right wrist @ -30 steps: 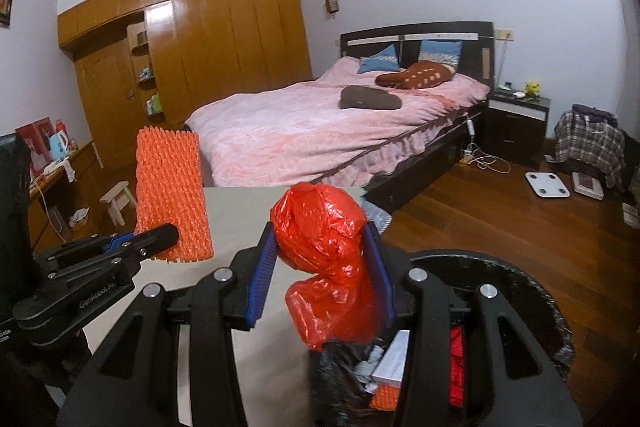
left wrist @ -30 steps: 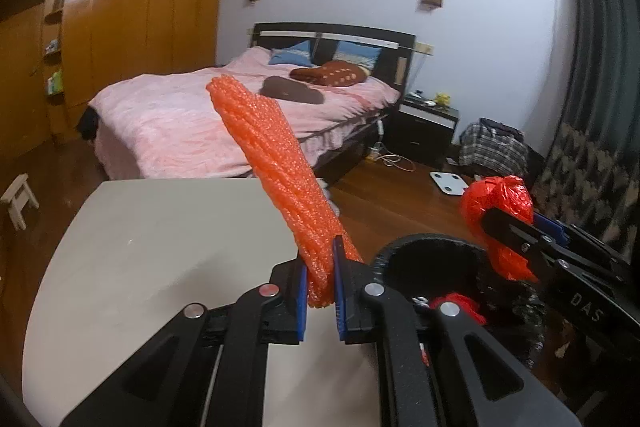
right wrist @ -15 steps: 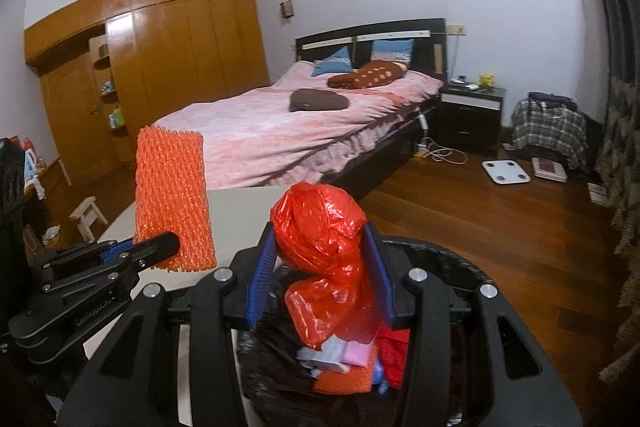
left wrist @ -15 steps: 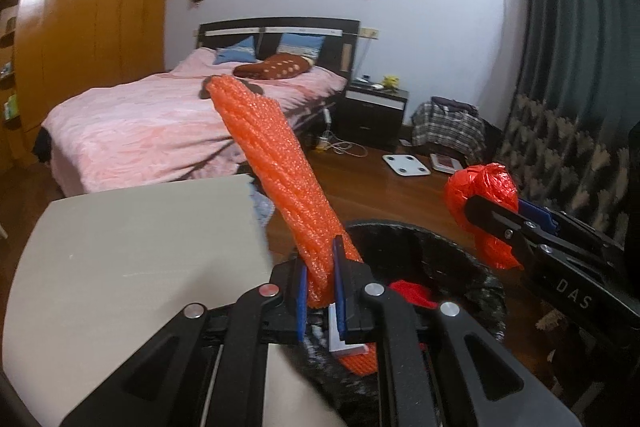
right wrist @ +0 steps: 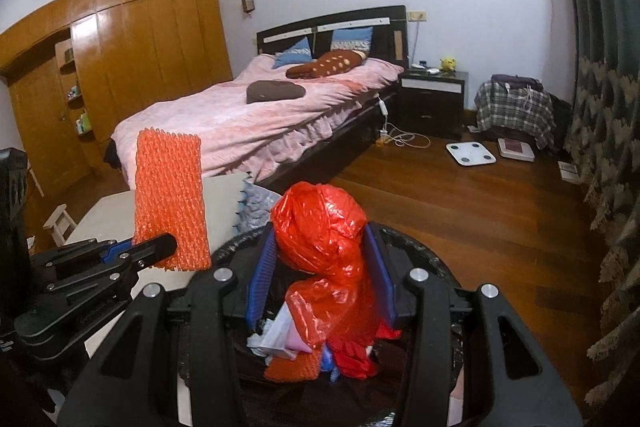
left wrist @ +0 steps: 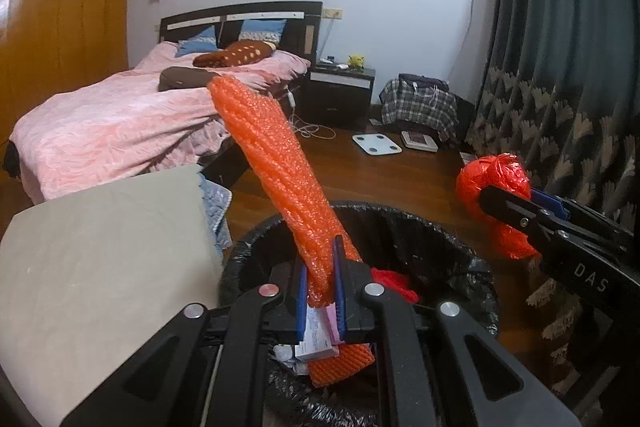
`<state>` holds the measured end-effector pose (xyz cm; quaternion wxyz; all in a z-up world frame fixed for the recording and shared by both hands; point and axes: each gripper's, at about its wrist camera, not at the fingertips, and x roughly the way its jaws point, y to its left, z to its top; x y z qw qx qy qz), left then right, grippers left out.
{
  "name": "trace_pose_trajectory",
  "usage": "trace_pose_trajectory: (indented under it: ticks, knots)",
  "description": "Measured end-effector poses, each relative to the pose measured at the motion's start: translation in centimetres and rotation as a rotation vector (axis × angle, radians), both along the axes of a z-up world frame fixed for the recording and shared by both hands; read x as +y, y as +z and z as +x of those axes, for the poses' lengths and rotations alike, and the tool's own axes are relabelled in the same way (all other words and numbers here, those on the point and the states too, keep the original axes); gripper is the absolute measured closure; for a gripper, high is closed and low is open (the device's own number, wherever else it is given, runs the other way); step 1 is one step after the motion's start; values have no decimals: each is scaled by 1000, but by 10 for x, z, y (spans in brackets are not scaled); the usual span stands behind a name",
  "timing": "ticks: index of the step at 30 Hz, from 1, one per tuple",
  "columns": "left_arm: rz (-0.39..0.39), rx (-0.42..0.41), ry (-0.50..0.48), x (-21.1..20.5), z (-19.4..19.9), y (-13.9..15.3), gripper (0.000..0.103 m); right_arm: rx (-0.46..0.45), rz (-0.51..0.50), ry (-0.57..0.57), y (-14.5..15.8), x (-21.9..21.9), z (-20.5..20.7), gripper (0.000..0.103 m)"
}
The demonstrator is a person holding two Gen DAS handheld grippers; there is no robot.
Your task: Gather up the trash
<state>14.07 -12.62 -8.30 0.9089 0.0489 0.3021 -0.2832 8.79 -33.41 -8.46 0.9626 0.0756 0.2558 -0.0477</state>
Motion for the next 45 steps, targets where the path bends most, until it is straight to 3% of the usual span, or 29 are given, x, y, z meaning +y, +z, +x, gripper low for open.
trace_pose_trajectory:
  ticks: [18, 23, 25, 27, 29, 33, 39, 42, 45]
  knots:
    - [46, 95, -85, -39, 31, -46, 92, 93, 19, -28, -49, -33, 26, 60]
    - [45, 117, -109, -44, 40, -56, 90, 122, 30, -28, -61, -38, 41, 55]
    - [36, 131, -117, -43, 43, -57, 84, 123, 24, -34, -63, -40, 43, 47]
    - [38, 130, -114, -41, 44, -58, 65, 116, 26, -41, -63, -43, 44, 41]
    - [33, 125, -111, -38, 45, -58, 56, 109, 23, -46, -64, -45, 43, 28]
    - [32, 120, -97, -32, 45, -56, 44, 103, 11, -68, -63, -47, 39, 15]
    - [28, 71, -37, -10, 35, -37, 15, 89, 20, -75, -49, -44, 25, 7]
    - [16, 52, -8, 1, 30, -23, 7, 82, 6, -61, -42, -39, 19, 5]
    - [8, 39, 31, 14, 23, -8, 6, 76, 6, -33, -31, -27, 9, 5]
